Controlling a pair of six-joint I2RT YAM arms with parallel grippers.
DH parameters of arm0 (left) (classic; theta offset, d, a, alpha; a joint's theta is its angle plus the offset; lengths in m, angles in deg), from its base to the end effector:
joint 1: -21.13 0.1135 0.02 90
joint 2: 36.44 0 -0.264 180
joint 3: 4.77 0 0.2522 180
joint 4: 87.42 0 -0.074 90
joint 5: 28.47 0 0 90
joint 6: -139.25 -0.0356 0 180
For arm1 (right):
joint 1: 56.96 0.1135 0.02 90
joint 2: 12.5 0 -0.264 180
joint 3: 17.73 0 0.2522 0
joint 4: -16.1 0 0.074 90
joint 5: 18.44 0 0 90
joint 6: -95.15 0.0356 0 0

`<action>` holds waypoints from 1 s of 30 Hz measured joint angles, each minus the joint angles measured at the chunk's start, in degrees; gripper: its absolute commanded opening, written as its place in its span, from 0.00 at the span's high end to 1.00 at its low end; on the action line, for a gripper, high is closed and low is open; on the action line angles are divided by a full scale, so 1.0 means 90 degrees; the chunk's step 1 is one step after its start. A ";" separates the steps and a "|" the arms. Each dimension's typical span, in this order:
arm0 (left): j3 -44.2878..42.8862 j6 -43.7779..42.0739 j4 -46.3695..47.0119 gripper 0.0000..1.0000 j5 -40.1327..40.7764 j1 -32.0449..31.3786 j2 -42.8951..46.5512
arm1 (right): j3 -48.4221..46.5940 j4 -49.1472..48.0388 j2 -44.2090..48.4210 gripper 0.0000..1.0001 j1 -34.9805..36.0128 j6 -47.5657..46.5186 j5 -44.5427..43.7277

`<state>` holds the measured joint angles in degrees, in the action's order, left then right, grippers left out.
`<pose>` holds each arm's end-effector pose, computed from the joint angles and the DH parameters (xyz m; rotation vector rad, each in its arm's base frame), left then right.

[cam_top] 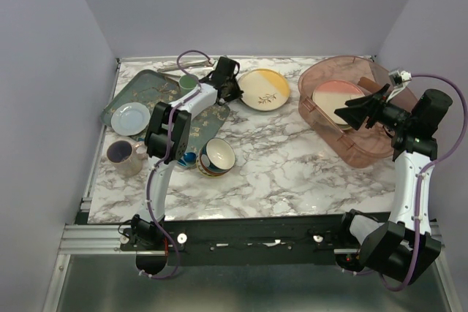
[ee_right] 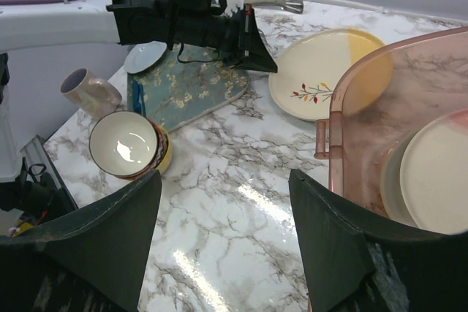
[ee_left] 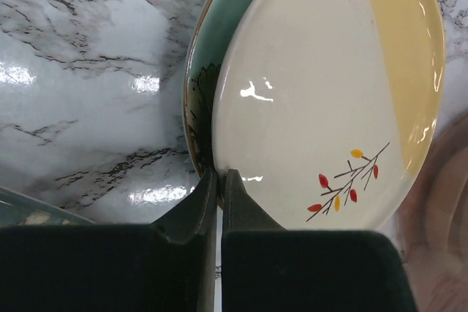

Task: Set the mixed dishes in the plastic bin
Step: Pick up the plate at the center of the board.

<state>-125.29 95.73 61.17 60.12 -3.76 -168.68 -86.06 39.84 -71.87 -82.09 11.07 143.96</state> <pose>0.4753 -0.2215 0.1828 -0.4398 2.3753 -0.6349 0.2105 -0.0613 0.3583 -0.4146 1.6766 0.8923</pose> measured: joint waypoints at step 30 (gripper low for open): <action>0.2120 0.0670 0.1438 1.00 -0.1639 0.0665 0.1183 | -0.0085 0.1120 -0.0639 0.22 0.3548 -0.3009 -0.2392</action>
<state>-106.21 101.76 74.11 45.37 2.23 -158.04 -86.83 49.92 -77.62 -50.16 -16.01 122.43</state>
